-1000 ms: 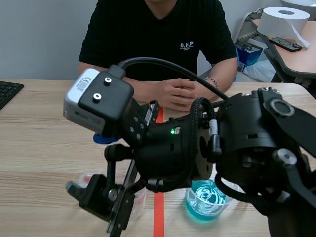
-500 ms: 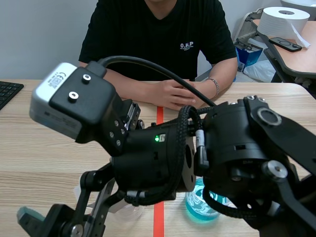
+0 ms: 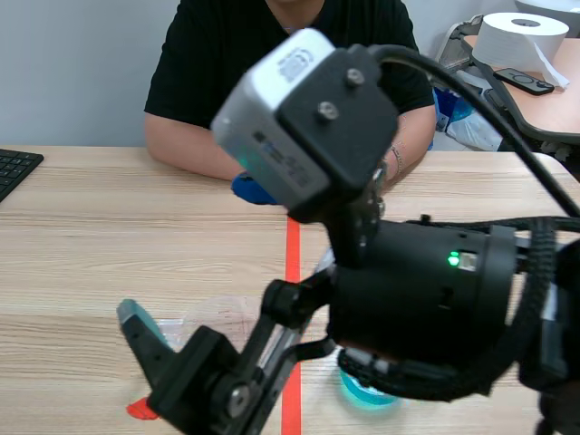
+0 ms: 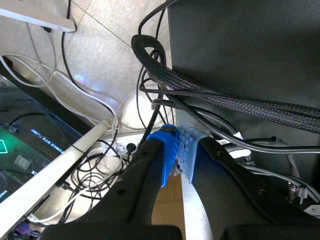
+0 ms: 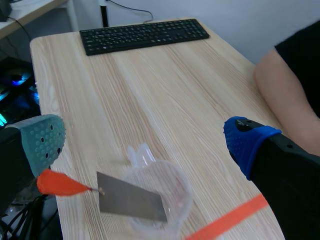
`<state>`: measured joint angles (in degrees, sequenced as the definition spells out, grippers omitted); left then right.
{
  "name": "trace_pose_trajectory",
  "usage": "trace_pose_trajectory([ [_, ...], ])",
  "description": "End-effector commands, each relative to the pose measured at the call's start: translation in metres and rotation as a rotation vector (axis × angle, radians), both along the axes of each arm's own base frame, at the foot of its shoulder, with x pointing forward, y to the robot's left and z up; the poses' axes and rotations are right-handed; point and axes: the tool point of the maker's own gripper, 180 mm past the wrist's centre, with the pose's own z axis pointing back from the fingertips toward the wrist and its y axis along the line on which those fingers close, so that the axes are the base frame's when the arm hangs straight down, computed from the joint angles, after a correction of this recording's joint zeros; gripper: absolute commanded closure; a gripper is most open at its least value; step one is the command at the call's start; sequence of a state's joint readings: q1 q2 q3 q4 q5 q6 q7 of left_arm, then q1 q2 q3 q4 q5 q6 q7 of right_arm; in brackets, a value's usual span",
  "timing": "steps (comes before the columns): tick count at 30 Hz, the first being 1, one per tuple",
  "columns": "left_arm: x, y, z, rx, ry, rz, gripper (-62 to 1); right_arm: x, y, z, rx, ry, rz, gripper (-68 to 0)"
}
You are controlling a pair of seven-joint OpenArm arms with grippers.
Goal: Do the redox reaction experiment.
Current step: 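Return to the home posture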
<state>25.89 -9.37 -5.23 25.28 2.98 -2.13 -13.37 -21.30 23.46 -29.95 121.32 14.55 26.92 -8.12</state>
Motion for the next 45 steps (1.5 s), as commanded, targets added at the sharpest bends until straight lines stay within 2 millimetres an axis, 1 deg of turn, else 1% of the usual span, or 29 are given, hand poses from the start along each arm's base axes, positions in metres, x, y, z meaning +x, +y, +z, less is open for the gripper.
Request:
trace_pose_trajectory([
  [1, 0.000, -0.001, 0.002, -0.003, -0.009, -0.002, -2.7, 0.000, -0.008, 0.016, 0.033, -0.036, -0.018, -67.9],
  [7, 0.000, -0.001, 0.002, -0.003, -0.009, -0.002, -2.7, -0.006, -0.039, 0.026, -0.016, -0.051, -0.101, -67.9],
  [13, 0.000, -0.001, 0.002, -0.003, -0.009, -0.002, -2.7, -0.007, -0.073, 0.022, -0.086, -0.029, -0.213, -67.9],
  [17, 0.000, -0.001, 0.002, -0.003, -0.009, -0.002, -2.7, -0.009, -0.091, 0.017, -0.125, -0.018, -0.260, -67.9],
  [20, 0.000, -0.001, 0.002, -0.003, -0.009, -0.002, -2.7, -0.007, -0.100, 0.015, -0.145, -0.015, -0.283, -67.9],
  [25, 0.000, -0.001, 0.002, -0.003, -0.009, -0.002, -2.7, -0.005, -0.105, 0.011, -0.176, -0.010, -0.297, -67.9],
  [39, 0.000, -0.001, 0.002, -0.003, -0.009, -0.002, -2.7, -0.005, -0.110, 0.003, -0.219, 0.020, -0.311, -67.9],
  [45, 0.000, -0.001, 0.002, -0.003, -0.009, -0.002, -2.7, -0.005, -0.110, 0.002, -0.226, 0.021, -0.312, -67.9],
])
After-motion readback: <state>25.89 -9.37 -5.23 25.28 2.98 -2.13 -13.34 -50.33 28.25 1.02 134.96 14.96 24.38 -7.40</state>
